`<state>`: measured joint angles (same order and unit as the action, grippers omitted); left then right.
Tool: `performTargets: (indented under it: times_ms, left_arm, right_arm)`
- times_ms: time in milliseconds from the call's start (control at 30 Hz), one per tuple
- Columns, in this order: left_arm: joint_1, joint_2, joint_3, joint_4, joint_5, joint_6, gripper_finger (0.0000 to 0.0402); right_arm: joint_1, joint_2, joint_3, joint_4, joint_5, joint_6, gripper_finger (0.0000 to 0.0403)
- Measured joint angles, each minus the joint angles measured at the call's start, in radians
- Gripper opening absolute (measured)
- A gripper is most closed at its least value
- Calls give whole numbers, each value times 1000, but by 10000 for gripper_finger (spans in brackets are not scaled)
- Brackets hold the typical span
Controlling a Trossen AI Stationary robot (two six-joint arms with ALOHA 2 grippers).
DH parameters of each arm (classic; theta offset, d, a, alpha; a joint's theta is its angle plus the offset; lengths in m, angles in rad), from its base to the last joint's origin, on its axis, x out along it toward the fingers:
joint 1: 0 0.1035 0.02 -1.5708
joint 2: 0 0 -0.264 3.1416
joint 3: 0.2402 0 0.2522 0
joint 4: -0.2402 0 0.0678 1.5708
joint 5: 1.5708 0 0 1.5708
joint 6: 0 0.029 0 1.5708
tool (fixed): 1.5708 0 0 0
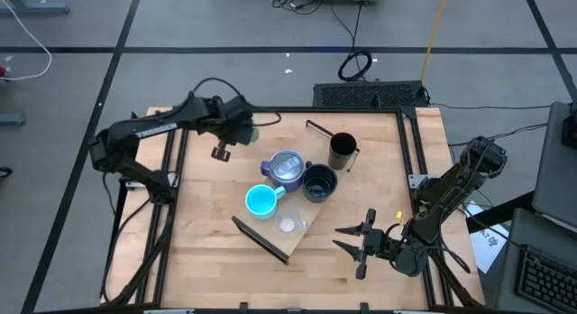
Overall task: Stack small to large cups/mugs on shelf
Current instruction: Put the green cup on the shelf aligned with the black cup
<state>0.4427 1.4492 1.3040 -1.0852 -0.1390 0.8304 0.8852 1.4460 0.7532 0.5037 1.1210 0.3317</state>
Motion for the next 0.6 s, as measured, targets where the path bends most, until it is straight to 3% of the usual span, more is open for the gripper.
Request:
performTargets:
  times_ms: [600]
  left_arm:
    - [-94, -25, 371, -87, -20, 57, 2]
  right_arm:
    - [0, 0, 0, 0, 0, 4, 130]
